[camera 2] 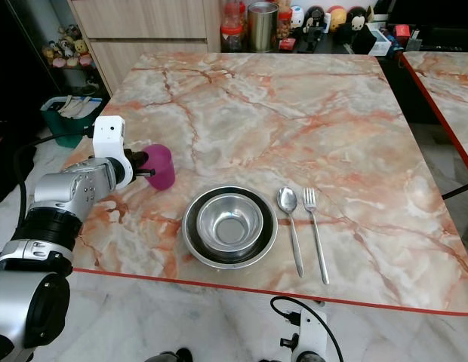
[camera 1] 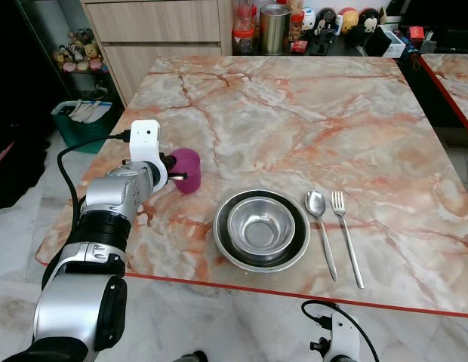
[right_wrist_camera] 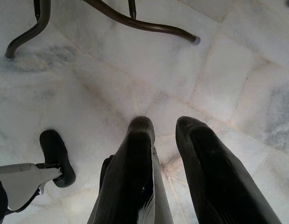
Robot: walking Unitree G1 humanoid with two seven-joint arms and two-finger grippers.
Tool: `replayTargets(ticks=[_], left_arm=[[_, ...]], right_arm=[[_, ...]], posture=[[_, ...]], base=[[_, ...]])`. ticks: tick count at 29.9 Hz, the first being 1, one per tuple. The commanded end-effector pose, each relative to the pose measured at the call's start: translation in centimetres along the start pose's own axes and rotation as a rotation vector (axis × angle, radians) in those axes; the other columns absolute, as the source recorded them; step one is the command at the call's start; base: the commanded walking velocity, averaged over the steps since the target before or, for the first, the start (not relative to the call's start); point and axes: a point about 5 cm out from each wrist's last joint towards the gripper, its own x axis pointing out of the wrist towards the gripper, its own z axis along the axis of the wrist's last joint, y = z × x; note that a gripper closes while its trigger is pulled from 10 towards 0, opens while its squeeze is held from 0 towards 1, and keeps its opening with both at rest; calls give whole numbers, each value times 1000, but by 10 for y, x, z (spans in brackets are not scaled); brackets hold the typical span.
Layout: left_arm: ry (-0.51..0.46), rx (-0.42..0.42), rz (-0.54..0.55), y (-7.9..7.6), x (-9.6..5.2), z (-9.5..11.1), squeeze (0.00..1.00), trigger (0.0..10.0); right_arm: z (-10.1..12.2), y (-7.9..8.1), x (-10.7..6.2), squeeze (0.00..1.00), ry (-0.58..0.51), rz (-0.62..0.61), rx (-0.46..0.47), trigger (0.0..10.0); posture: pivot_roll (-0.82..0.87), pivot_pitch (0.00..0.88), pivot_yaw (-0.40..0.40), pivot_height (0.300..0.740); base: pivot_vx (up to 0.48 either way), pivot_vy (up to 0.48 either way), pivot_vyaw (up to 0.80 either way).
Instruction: Setting the table
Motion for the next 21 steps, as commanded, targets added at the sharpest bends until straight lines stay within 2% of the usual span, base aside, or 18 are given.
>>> replayTargets(ticks=[1,13,14,17,18,21], left_arm=[[-1,18,-1,1,-3,2,0,10000],[25,29,-13,-1,-2,-2,0,10000],[25,29,-13,-1,-2,-2,541,10000],[29,40,-11,0,-2,-3,573,10000],[30,41,-9,0,-2,-3,694,10000],[28,39,-9,1,-2,-3,698,10000]], right_arm=[[-5,1,-1,0,17,3,5,10000],[-4,1,-1,0,16,3,8,10000],[-4,1,-1,0,16,4,8,10000],[-5,2,-1,0,16,4,9,10000],[-5,2,-1,0,15,4,9,10000],[-5,2,-1,0,15,4,10,10000]], posture=[[52,134,49,740],[51,134,52,740],[51,134,52,740],[50,131,52,740],[50,131,52,740],[51,127,51,740]], base=[[0,0,0],[0,0,0],[0,0,0],[0,0,0],[0,0,0],[0,0,0]])
